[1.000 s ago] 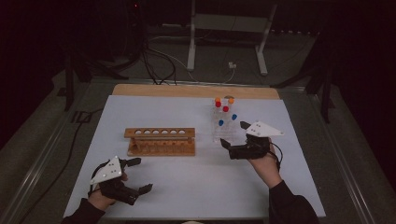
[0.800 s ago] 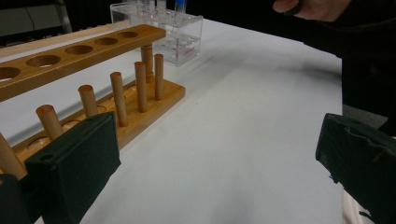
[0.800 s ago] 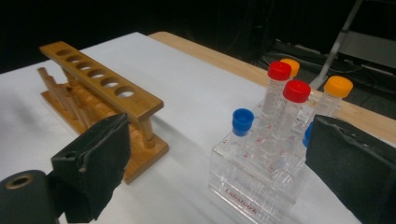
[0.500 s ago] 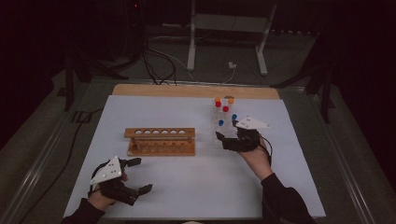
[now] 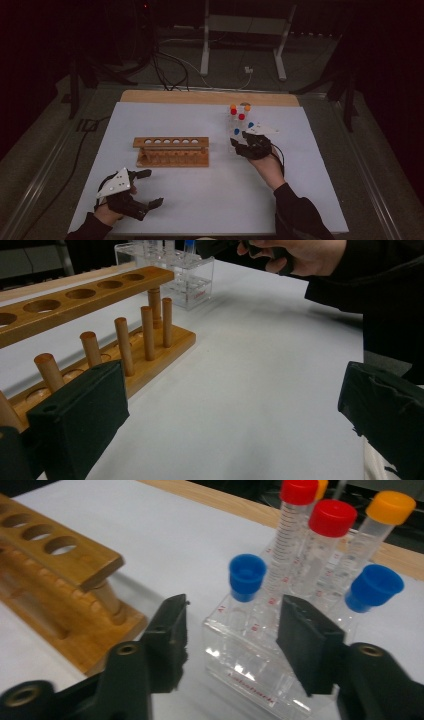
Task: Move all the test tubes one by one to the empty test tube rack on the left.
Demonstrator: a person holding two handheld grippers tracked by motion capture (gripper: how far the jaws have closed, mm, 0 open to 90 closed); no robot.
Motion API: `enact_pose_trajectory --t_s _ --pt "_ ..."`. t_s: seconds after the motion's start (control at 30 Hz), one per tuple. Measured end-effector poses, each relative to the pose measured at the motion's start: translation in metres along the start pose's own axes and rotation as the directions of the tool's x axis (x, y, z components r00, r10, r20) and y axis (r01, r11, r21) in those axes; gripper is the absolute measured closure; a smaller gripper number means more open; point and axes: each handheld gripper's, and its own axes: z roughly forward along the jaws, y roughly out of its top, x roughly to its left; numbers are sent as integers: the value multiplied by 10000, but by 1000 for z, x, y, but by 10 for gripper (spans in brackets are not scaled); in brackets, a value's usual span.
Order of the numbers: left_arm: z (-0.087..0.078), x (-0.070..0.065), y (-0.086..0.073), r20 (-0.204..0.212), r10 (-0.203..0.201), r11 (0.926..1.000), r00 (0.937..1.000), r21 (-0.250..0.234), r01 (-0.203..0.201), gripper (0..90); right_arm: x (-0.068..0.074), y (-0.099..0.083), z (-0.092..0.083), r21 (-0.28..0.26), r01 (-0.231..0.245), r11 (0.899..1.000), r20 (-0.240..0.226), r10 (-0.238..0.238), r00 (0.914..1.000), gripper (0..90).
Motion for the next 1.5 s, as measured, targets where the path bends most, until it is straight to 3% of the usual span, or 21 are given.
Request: enact_pose_trajectory --t_s 0.07,0.3,0.53,0.97,1.5 --pt "0 0 0 -6 -13 10000 10000 13 13 5 -2 1 3 7 -213 9998 104 213 9997 583" --pt "0 0 0 -8 28 10000 10000 54 -28 5 -2 1 10 255 -341 9991 163 337 9993 698" --pt "1 0 0 39 16 10000 10000 56 -16 5 -1 3 14 341 -384 9987 99 381 9992 745" --pt "1 0 0 50 -20 10000 10000 53 20 5 0 7 15 310 -219 9993 242 212 9995 773" --pt "2 0 0 112 -53 9999 9999 90 52 5 0 24 -4 -5 263 9997 266 -263 9993 774"
